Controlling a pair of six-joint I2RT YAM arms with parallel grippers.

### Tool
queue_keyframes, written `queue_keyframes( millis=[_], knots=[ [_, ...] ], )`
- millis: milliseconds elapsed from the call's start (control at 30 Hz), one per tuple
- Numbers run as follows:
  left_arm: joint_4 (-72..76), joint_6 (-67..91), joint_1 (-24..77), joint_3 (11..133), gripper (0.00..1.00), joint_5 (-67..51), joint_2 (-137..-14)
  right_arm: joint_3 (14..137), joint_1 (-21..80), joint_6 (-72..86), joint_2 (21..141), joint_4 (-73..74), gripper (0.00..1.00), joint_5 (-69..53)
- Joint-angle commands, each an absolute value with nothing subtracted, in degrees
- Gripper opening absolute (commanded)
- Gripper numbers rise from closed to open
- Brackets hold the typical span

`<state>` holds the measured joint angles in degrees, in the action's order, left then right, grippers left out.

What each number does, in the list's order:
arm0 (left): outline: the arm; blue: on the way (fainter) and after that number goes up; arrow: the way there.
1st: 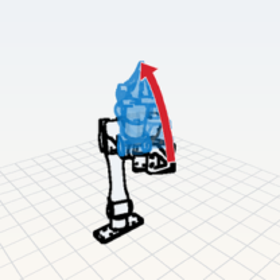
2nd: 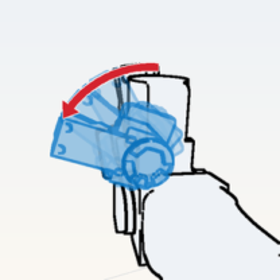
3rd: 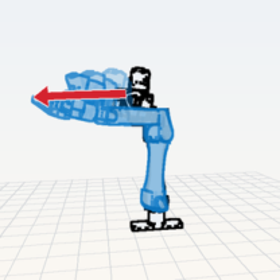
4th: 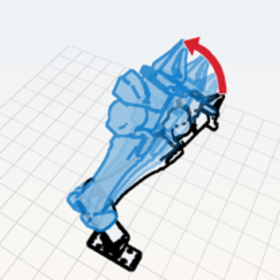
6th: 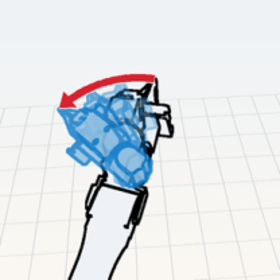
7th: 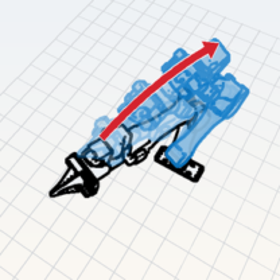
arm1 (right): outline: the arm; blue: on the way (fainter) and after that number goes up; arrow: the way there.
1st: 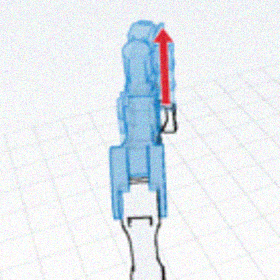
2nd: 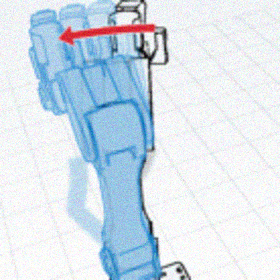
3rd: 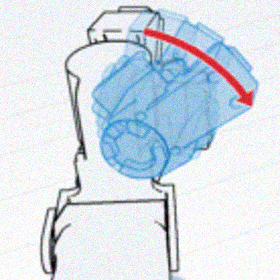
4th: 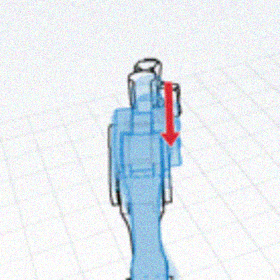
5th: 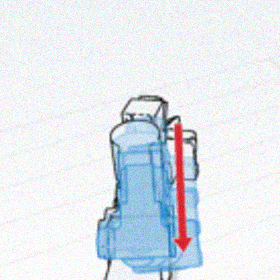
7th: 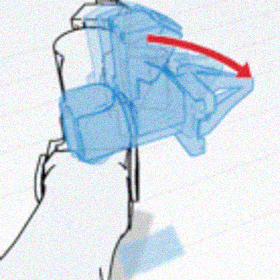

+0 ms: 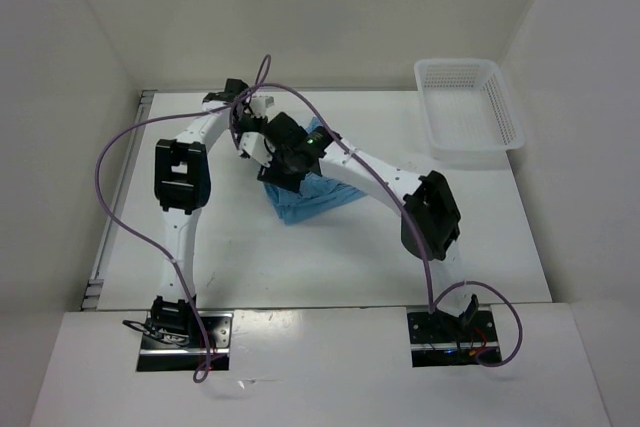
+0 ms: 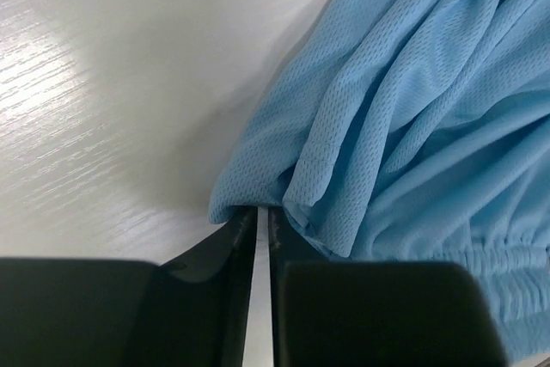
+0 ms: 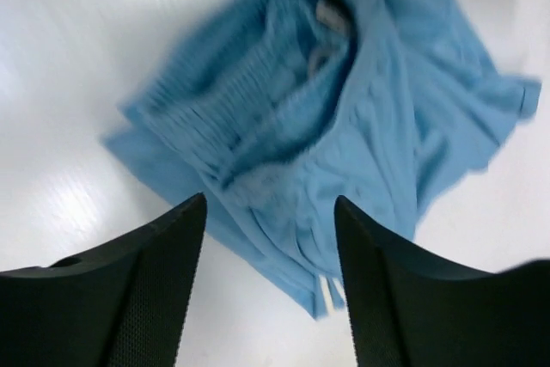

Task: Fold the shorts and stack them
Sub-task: Fold the shorts

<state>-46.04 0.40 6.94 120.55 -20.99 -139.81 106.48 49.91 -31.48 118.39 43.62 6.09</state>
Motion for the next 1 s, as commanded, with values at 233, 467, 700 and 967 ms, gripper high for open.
queue_keyframes(
  millis=[233, 467, 700, 967],
  knots=[
    [-47.90, 0.00, 1.24, 126.65, 0.36, -16.27, -134.93, 112.44, 48.79, -26.19, 111.81, 46.24, 0.68, -11.51],
    [-47.37, 0.00, 6.23, 119.81, 0.39, -18.88, -117.37, 101.60, 30.89, -18.66, 109.51, 40.52, 0.61, -10.20],
    [-56.51, 0.00, 21.09, 107.77, 0.49, -23.72, -118.21, 98.54, 20.32, -15.21, 113.99, 37.27, 0.61, -12.20],
    [-53.18, 0.00, 25.92, 106.87, 0.50, -20.05, -121.82, 89.49, 17.23, -15.21, 114.61, 34.37, 0.66, -14.85]
  ],
)
